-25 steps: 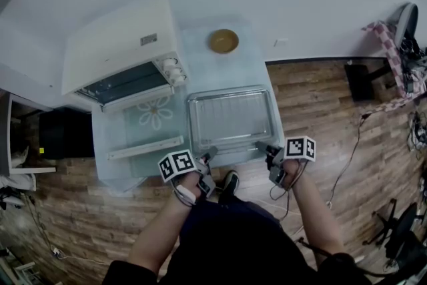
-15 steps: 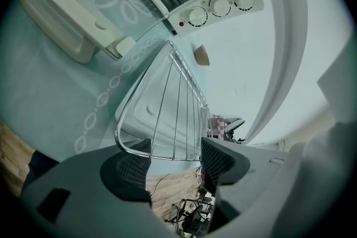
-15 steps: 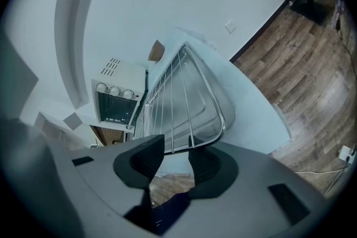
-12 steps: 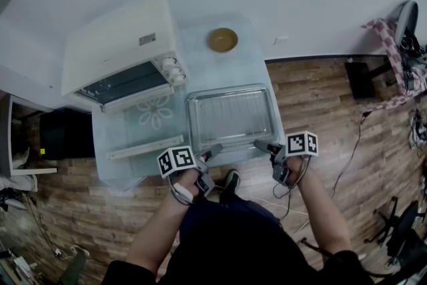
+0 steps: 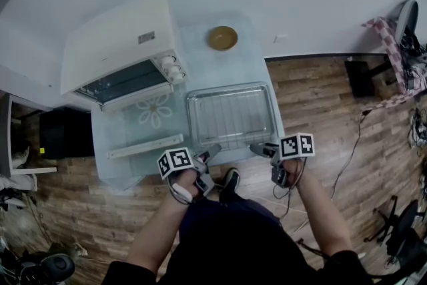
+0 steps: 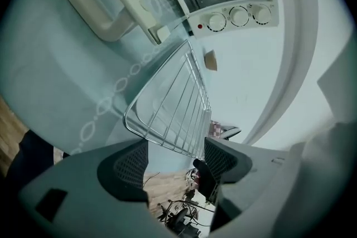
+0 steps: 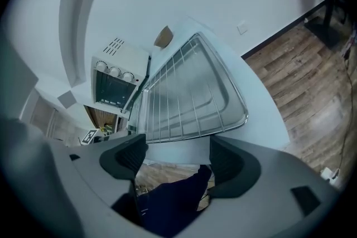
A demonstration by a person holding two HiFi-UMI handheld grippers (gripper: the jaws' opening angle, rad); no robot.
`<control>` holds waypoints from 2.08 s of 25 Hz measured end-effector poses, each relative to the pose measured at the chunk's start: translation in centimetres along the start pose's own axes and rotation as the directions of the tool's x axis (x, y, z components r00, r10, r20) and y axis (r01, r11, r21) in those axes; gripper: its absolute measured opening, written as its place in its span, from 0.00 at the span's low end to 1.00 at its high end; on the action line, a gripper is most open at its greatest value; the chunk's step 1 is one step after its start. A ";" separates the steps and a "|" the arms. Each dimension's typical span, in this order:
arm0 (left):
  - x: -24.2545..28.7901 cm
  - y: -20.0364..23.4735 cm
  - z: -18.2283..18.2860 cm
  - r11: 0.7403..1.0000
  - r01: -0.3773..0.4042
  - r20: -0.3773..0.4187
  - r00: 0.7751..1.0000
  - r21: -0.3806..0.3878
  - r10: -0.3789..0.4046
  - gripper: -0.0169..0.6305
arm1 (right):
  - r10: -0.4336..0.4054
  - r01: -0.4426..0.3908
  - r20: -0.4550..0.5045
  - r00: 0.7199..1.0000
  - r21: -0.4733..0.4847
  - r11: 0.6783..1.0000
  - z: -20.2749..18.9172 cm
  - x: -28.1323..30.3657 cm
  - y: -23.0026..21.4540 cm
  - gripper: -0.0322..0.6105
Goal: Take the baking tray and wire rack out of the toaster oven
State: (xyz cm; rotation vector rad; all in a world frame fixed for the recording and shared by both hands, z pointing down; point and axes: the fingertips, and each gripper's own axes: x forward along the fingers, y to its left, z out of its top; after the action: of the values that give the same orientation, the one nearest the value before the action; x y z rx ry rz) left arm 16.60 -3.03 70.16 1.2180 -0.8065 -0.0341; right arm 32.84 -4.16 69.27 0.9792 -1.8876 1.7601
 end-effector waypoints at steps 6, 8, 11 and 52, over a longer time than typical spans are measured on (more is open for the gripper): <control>-0.4 -1.2 -2.3 0.998 0.032 -0.068 0.997 0.057 -0.029 0.50 | 0.049 -0.049 0.005 0.999 -0.008 0.999 -1.1 -0.1 1.7 0.58; -0.9 -3.0 -3.7 0.988 0.094 -0.103 0.991 0.125 -0.081 0.50 | 0.131 -0.130 0.027 0.991 -0.027 0.991 -1.4 -0.7 4.2 0.52; -2.2 -7.8 -5.1 0.929 0.247 -0.157 0.965 0.276 -0.209 0.46 | 0.312 -0.305 0.051 0.949 -0.117 0.945 -1.1 -1.9 9.8 0.30; -35.6 -25.6 17.2 0.277 -0.455 0.532 0.687 0.846 -0.495 0.04 | 0.400 0.555 0.725 0.560 -0.687 0.469 9.9 -7.6 44.0 0.06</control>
State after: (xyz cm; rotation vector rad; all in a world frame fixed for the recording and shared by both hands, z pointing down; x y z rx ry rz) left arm -9.17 -11.44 31.59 2.5566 -1.6929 -0.0609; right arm 8.82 -13.25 31.42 1.4784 -2.6828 -0.2026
